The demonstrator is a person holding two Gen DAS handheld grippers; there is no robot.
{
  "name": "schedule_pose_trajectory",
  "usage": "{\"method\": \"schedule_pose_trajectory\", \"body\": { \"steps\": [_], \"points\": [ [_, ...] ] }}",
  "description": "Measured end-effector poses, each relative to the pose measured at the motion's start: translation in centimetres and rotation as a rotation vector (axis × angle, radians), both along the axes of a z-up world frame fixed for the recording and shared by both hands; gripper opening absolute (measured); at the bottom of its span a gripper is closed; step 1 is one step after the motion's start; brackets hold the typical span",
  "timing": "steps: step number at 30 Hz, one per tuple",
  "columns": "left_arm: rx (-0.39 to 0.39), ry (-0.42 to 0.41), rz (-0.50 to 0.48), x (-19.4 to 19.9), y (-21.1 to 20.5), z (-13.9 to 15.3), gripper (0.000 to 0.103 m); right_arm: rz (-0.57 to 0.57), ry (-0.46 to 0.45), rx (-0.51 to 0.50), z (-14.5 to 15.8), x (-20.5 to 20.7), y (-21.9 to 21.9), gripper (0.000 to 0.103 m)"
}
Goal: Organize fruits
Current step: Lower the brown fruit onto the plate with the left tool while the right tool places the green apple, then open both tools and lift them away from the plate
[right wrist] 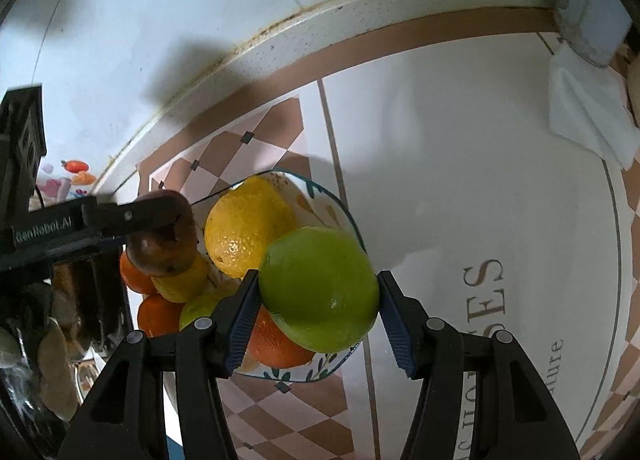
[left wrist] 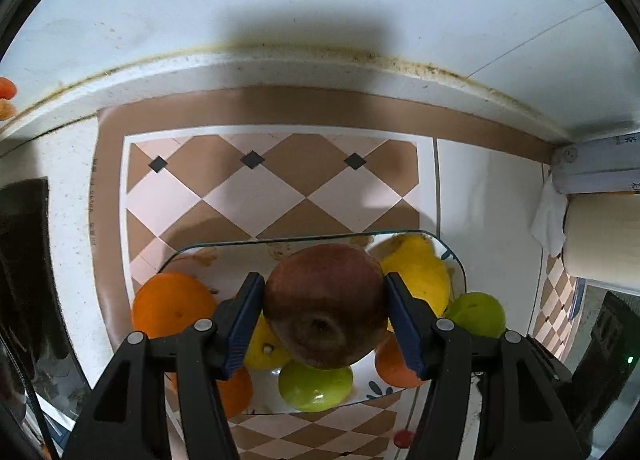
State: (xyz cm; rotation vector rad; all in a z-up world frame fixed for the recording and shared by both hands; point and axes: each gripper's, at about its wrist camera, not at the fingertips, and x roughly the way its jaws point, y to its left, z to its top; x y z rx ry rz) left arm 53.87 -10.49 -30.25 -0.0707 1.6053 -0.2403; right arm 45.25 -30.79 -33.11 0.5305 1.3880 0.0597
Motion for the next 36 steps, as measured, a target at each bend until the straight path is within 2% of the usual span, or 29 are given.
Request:
{"method": "schedule_pose_trajectory", "body": {
  "steps": [2,4,6,7,10,16,18,20,21,23,26,31,36],
  "points": [
    [0.0,0.018,-0.003,0.2,-0.2,-0.3,0.059,0.009,0.009,-0.01,-0.4,0.2,0.4,0.061],
    [-0.005,0.034,-0.017,0.4,-0.5,-0.6,0.06,0.005,0.013,-0.012,-0.7,0.2,0.6,0.065],
    [-0.006,0.055,-0.014,0.6,-0.6,-0.9,0.061,-0.006,0.005,0.001,-0.8,0.2,0.4,0.082],
    [-0.007,0.062,-0.011,0.8,-0.6,-1.1,0.063,-0.01,0.002,0.0,-0.8,0.3,0.3,0.082],
    [-0.027,0.059,0.001,1.0,-0.4,-0.9,0.076,-0.013,0.002,0.003,-0.6,0.5,0.1,0.083],
    [-0.035,0.063,0.008,0.9,-0.4,-1.0,0.077,-0.012,0.002,-0.014,0.0,0.2,0.1,0.083],
    [-0.033,0.032,0.016,0.4,0.0,-0.1,0.077,-0.008,-0.018,-0.062,1.2,-0.2,0.2,0.085],
    [-0.016,-0.023,0.023,-0.4,0.5,1.2,0.077,0.007,-0.043,-0.131,2.6,-0.9,0.7,0.095],
    [-0.008,-0.046,0.024,-0.8,0.9,1.7,0.078,0.014,-0.053,-0.16,3.2,-1.2,0.9,0.095],
    [0.027,-0.09,0.027,-2.2,1.7,2.7,0.096,0.032,-0.064,-0.223,4.2,-2.1,1.6,0.095],
    [0.092,-0.17,0.032,-4.7,2.9,3.7,0.097,0.054,-0.083,-0.282,5.4,-3.7,2.5,0.095],
    [0.118,-0.249,0.061,-9.2,4.8,5.3,0.097,0.061,-0.123,-0.329,7.3,-6.4,3.0,0.095],
    [0.149,-0.362,0.062,-13.8,5.9,8.2,0.097,0.076,-0.18,-0.37,9.7,-9.5,4.0,0.095]
  ]
}}
